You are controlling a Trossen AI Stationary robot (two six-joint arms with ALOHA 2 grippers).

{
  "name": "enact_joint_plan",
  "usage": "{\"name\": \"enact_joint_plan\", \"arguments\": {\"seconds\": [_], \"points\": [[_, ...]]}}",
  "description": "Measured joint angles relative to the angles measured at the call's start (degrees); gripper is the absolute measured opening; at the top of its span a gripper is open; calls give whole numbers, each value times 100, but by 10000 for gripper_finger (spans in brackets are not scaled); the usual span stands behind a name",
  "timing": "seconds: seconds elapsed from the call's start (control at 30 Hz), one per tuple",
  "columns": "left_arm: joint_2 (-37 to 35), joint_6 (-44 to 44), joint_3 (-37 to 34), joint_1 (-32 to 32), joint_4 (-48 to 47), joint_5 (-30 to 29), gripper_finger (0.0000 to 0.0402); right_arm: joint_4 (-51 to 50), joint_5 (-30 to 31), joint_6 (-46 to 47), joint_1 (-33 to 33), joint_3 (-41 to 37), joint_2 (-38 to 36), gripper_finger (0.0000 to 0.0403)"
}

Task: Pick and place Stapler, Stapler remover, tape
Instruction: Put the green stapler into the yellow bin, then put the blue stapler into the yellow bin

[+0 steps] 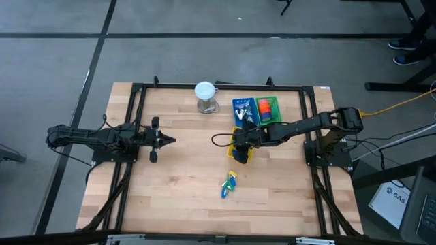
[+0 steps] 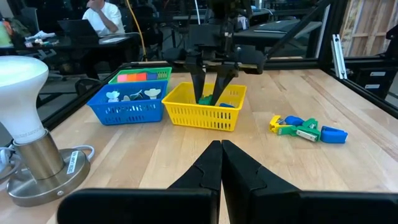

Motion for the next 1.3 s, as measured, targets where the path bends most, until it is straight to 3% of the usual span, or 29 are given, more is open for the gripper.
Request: {"name": "enact_joint_plan", "arguments": {"seconds": [0.2, 0.37, 0.8, 1.3], "points": [[0, 0, 0, 0, 0, 0, 1, -15, 0, 0, 0, 156, 0, 200], [0, 0, 0, -1, 0, 0, 1, -96, 2, 4, 78, 342, 0, 224], [0, 0, 0, -2, 0, 0, 1, -102, -17, -303, 507, 888, 2, 207], [0, 0, 0, -1, 0, 0, 1, 6, -17, -275, 776, 937, 2, 209]]}}
